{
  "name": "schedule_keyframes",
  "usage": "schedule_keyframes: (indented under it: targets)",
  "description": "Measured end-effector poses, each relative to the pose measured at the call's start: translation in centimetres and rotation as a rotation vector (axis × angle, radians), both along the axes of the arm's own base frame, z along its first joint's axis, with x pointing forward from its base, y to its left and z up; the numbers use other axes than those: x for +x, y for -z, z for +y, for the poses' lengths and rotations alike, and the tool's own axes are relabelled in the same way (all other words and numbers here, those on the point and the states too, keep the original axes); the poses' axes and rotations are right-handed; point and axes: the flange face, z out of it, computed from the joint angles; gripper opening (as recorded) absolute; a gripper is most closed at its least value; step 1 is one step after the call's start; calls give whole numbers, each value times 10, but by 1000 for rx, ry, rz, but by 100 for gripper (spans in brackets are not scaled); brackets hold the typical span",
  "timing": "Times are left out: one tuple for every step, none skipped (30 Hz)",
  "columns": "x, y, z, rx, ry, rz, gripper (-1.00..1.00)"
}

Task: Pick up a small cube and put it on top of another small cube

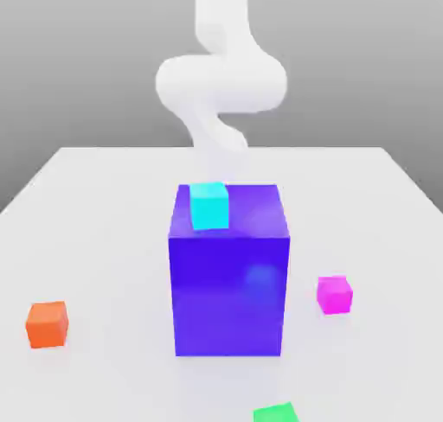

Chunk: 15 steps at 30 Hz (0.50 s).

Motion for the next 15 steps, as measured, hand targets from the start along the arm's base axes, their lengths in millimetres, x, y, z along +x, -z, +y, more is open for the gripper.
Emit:
schedule_keyframes:
  targets:
    - [11, 25, 12, -34, -66, 34, 0]
    - [20, 49, 25, -66, -132, 66, 0]
    - [27, 74, 38, -98, -198, 98, 0]
    - [32, 99, 51, -130, -264, 128, 0]
    - [36, 124, 63, -161, -331, 157, 0]
    - [37, 149, 76, -192, -399, 185, 0]
    - [37, 174, 89, -222, -468, 213, 0]
    - [34, 198, 101, -252, -536, 239, 0]
    - [31, 222, 112, -280, -604, 265, 0]
    - [25, 246, 123, -309, -672, 290, 0]
    - [18, 268, 132, -336, -740, 314, 0]
    - [10, 291, 142, -364, -810, 338, 0]
    - [1, 313, 150, -390, -879, 360, 0]
    - [-10, 334, 157, -417, -949, 383, 0]
    - [-22, 355, 164, -443, -1019, 405, 0]
